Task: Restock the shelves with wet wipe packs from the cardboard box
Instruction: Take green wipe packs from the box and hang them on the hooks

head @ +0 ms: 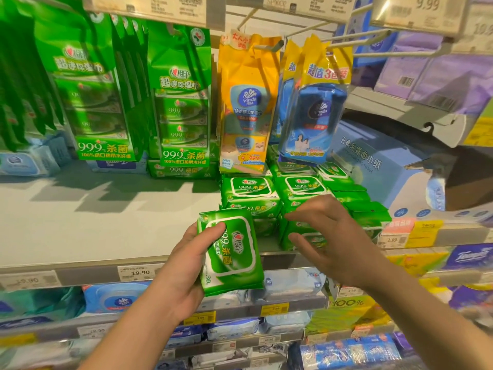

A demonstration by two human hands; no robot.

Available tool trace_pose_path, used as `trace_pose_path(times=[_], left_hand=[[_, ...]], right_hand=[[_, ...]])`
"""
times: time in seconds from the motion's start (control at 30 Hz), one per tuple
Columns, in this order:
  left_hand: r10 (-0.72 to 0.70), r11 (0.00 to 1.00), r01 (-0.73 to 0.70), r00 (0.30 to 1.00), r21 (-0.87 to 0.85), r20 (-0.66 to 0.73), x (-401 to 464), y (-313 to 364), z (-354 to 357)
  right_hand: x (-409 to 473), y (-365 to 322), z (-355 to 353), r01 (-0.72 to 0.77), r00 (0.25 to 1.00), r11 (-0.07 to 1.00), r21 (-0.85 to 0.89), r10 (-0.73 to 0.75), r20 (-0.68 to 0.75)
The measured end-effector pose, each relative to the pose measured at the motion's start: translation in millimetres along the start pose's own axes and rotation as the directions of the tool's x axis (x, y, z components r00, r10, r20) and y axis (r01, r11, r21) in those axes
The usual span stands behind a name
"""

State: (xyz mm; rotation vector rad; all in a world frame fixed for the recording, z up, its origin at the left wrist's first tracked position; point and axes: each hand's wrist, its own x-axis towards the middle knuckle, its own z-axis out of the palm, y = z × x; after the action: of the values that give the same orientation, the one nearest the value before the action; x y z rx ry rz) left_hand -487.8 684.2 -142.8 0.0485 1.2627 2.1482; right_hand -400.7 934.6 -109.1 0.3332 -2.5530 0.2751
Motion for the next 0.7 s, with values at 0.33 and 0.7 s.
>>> trace_pose_path(times=[0.33,0.7], left_hand=[[0.187,0.982,-0.186,0.982,-0.045,0.030,1,-2,21],[0.445,0.540,-0.405,0.881,0.738,0.159,16,8,-20]], right_hand=[[27,-61,10,-0.567,0.816,0.600,0.565,0.313,0.486],[46,-29,-4,-0.196,0.935,0.975,0.100,0.155,0.319]])
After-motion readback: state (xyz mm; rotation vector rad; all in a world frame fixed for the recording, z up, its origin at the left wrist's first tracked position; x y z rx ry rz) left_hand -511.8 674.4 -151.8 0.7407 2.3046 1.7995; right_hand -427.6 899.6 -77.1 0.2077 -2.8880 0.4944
